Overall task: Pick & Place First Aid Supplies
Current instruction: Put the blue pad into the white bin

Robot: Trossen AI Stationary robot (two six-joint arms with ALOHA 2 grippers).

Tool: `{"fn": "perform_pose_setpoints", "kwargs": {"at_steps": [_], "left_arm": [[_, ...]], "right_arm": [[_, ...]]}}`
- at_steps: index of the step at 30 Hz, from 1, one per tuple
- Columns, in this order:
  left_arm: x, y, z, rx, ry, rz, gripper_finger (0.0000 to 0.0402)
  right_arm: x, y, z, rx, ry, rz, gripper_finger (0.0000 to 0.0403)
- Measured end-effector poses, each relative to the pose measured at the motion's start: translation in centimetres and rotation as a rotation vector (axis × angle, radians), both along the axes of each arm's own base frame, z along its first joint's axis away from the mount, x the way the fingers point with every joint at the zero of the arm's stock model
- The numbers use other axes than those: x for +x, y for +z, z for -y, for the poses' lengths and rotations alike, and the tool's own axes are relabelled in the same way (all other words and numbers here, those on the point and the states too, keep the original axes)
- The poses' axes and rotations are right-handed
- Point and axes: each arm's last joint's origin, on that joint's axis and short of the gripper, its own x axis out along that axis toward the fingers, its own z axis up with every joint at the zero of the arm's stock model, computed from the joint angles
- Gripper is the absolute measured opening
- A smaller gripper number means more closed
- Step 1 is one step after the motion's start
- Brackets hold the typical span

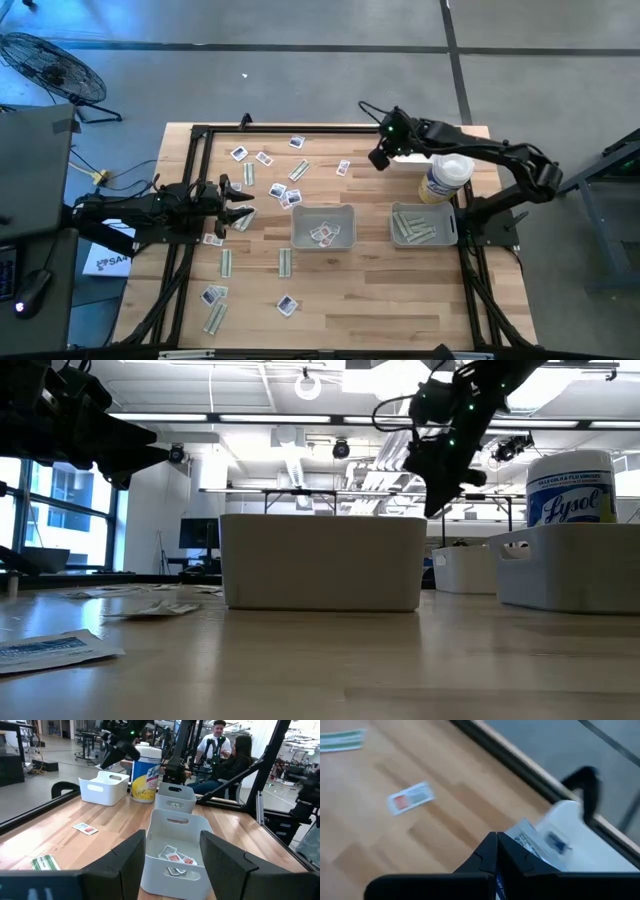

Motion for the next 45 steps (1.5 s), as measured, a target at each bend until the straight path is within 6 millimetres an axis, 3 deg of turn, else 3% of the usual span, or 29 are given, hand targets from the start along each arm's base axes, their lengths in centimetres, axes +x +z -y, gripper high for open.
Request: {"fn": "perform_pose_setpoints", "kwargs": {"at_steps": [4,9,22,29,37,45], "left_arm": [[0.0,0.0,0.0,0.0,0.0,0.0,0.0186],[0.0,0.0,0.0,0.0,0.0,0.0,0.0186],[0.0,0.0,0.0,0.0,0.0,0.0,0.0186],[0.0,0.0,0.0,0.0,0.0,0.0,0.0186],[0.0,0.0,0.0,0.0,0.0,0.0,0.0186],[0.0,0.0,0.0,0.0,0.0,0.0,0.0186]], "right_arm": [[-1.3,-0.1,1.4,-0.015,-0.136,-0.019,0.0],[-2.5,-1.8,3.1,0.067,-0.23,-0.096,0.0],[-4.1,-6.3,7.3,0.215,-0.272,-0.18,0.0],[-4.3,-8.4,8.2,0.262,-0.283,-0.228,0.0],[-4.0,-8.4,8.8,0.212,-0.284,-0.203,0.0002],[-4.2,-8.3,8.7,0.187,-0.227,-0.268,0.0053]]}}
